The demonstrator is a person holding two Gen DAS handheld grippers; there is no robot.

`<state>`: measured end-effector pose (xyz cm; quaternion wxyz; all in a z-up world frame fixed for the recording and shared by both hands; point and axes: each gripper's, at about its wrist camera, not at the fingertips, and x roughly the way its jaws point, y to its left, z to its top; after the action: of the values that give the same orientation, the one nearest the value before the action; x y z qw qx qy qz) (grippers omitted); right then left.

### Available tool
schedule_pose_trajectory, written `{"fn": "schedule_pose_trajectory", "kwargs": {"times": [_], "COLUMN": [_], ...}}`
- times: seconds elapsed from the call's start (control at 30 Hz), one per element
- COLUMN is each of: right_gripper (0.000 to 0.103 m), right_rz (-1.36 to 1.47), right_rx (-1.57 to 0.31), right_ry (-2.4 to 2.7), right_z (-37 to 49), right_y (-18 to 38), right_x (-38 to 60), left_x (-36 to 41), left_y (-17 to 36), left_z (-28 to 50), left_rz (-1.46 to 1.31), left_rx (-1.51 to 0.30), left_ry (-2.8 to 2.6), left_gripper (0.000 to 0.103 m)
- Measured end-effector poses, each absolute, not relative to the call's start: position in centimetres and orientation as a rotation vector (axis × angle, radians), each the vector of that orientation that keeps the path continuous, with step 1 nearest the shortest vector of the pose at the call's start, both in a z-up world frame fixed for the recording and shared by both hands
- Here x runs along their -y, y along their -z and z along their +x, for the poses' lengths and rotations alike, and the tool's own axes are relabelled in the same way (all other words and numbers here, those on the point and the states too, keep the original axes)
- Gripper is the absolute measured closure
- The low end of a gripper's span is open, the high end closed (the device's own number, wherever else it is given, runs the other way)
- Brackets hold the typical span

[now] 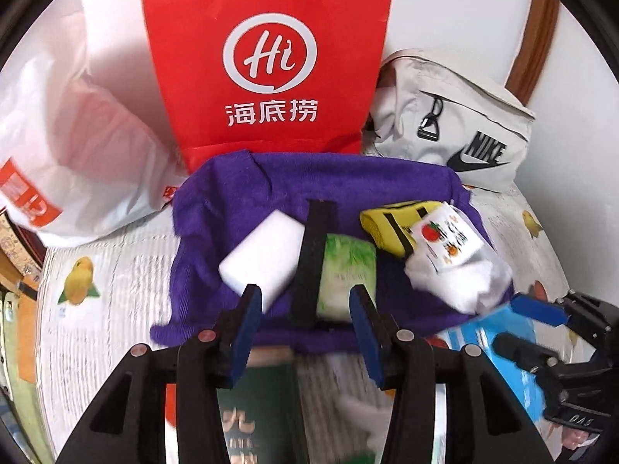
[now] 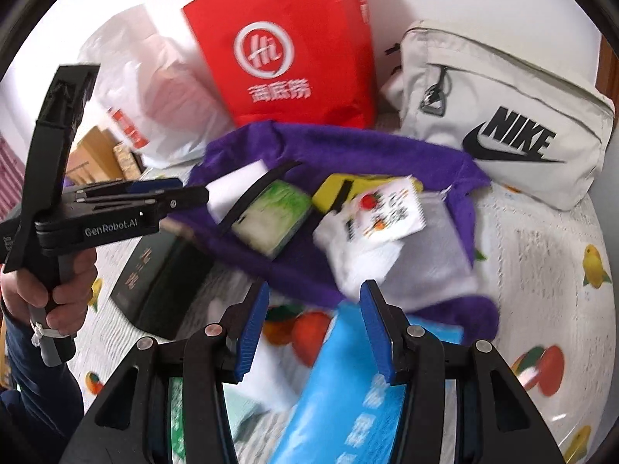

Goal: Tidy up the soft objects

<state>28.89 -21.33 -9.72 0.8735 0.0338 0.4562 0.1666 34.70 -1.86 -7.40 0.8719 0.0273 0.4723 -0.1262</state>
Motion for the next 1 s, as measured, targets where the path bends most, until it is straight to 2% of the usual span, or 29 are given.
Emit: {"fn": "schedule_pose_trajectory", "kwargs": {"times": [0.27, 0.7, 1.0], "right_gripper": [0.053, 0.032, 0.025], "right_rz": [0.058, -0.01, -0.116], "right_rx": [-0.99, -0.999, -1.044], "right_ry": [-0.412, -0.363, -0.281], "right_z": [25.1, 23.7, 24.9], "right_y": [11.1, 13.4, 16.1], "right_x": [18.3, 14.8, 11.8], "left_x": [-0.6, -6.5, -9.0], "left_y": [6.6, 9.5, 11.3], "left_z": [29.1, 23.0, 21.5], "left_rz": [-0.002, -0.127, -0.161], "left_rx": [-0.973, -1.054, -1.074], "left_ry": [0.278, 0.245, 0.223], "left_gripper": [0.058, 0.056, 0.053]}}
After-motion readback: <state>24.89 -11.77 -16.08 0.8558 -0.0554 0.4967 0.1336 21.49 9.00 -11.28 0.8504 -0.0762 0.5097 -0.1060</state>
